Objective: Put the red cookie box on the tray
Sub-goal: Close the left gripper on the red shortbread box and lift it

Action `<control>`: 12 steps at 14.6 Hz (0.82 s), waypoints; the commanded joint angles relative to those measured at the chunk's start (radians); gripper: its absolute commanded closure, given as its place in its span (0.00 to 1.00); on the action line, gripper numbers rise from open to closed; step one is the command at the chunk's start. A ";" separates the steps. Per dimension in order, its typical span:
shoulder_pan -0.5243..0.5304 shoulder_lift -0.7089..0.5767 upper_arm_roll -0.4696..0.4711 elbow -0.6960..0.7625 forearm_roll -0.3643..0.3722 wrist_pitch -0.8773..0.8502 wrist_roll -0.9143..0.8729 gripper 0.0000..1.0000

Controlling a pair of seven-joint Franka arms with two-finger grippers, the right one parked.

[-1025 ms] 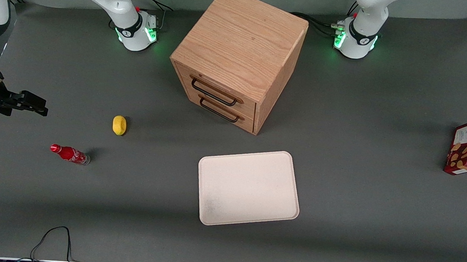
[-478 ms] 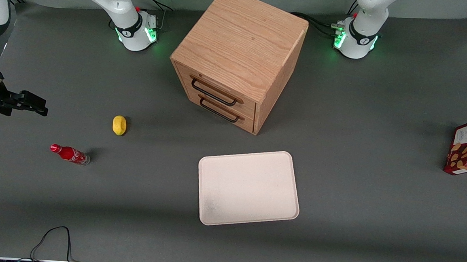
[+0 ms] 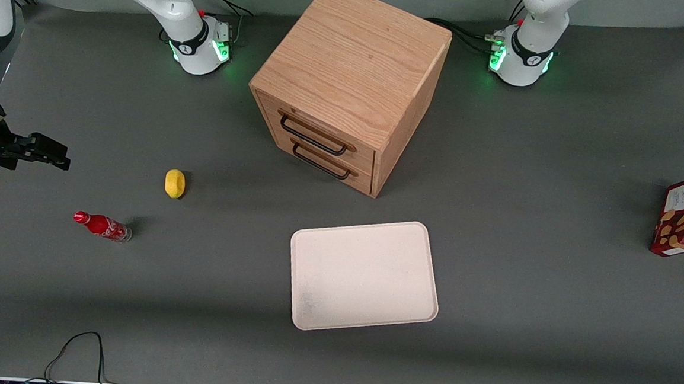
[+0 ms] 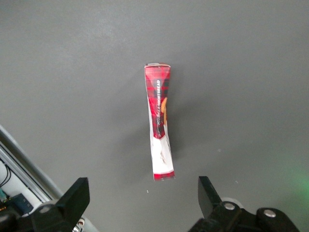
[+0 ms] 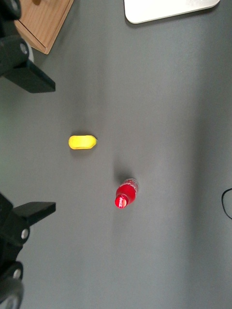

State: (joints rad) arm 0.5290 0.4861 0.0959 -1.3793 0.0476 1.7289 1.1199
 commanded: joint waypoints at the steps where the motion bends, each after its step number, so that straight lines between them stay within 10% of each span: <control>1: -0.004 -0.012 -0.005 -0.143 0.011 0.131 0.006 0.00; 12: -0.012 0.089 -0.011 -0.380 0.002 0.469 0.008 0.01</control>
State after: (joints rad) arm 0.5244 0.5711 0.0810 -1.7547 0.0480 2.1819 1.1200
